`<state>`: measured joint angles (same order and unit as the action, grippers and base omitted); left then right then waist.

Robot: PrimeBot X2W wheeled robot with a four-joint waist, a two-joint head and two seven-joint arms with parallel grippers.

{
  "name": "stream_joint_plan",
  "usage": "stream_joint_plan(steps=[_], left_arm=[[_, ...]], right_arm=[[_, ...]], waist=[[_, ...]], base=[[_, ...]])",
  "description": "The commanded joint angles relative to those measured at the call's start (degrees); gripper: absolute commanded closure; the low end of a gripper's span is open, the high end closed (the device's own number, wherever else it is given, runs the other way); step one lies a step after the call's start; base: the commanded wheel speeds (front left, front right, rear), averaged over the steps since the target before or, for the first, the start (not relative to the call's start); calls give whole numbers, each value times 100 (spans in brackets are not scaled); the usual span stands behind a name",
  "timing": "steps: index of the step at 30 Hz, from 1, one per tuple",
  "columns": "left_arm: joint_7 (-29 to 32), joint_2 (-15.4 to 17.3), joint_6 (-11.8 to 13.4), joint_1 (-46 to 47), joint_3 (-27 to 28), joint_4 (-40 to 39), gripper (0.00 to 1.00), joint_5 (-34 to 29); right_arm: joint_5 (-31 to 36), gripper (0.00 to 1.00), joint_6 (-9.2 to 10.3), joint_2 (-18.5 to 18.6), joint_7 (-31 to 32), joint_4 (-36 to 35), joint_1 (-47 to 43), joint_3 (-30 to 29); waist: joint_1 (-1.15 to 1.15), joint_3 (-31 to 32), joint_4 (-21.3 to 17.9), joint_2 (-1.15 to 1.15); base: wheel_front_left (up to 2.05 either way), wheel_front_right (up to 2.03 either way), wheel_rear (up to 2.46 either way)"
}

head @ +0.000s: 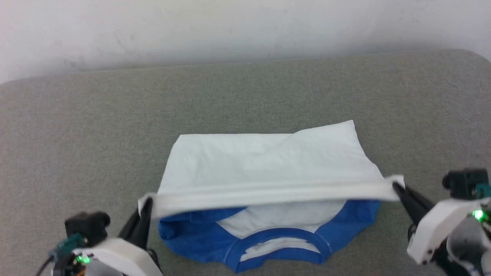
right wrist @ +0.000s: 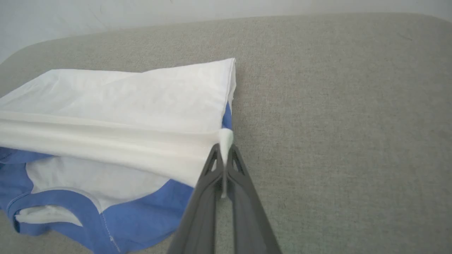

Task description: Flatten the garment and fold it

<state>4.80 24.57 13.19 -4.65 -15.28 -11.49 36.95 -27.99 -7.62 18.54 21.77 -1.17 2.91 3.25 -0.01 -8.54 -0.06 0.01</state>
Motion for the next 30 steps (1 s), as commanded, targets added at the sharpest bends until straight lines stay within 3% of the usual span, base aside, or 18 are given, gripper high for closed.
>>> stream_joint_plan(steps=[1, 6, 7, 8, 9, 10, 15, 22, 26, 30], left_arm=[[22, 15, 53, -103, 7, -3, 100, 39], [142, -174, 26, -505, -269, 224, 100, 201], [154, -202, -20, -539, -303, 332, 88, 256], [183, -198, -62, -564, -332, 471, 64, 290], [174, -199, -88, -568, -344, 586, 27, 300], [148, -227, -91, -575, -342, 664, 0, 319], [89, -248, -105, -687, -351, 812, 0, 364], [-1033, -220, -39, -600, 20, 616, 0, -36], [-1684, -237, 28, -444, 152, 586, 0, -406], [-1925, -342, 35, -231, 249, 482, 0, -769]], right_arm=[[38, 100, 13, -75, 38, -63, -148, -98], [407, 100, 13, -512, 177, -146, -786, -352], [479, 86, 13, -564, 190, -109, -866, -372], [532, 57, 13, -632, 196, -67, -935, -401], [584, 8, 13, -686, 196, -29, -1002, -417], [606, 0, 13, -750, 191, -7, -1066, -434], [641, 0, 13, -925, 8, -205, -1394, -563], [410, 0, 13, -1042, -370, -1121, -1571, -828], [314, 0, 13, -840, -136, -1069, -1290, -1087], [113, 0, 13, -483, 325, -492, -796, -1132]], waist=[[1, 9, 0, -1], [1, 25, -78, -1], [1, 36, -80, -1], [1, 52, -83, -1], [1, 74, -82, -1], [1, 94, -80, -1], [1, 213, -45, -1], [1, 321, 51, -1], [1, 388, 107, -1], [1, 367, 263, -1]], base=[[0, 0, 0], [0, 0, 0], [0, 0, 0], [0, 0, 0], [0, 0, 0], [0, 0, 0], [0, 0, 0], [0, 0, 0], [0, 0, 0], [0, 0, 0]])
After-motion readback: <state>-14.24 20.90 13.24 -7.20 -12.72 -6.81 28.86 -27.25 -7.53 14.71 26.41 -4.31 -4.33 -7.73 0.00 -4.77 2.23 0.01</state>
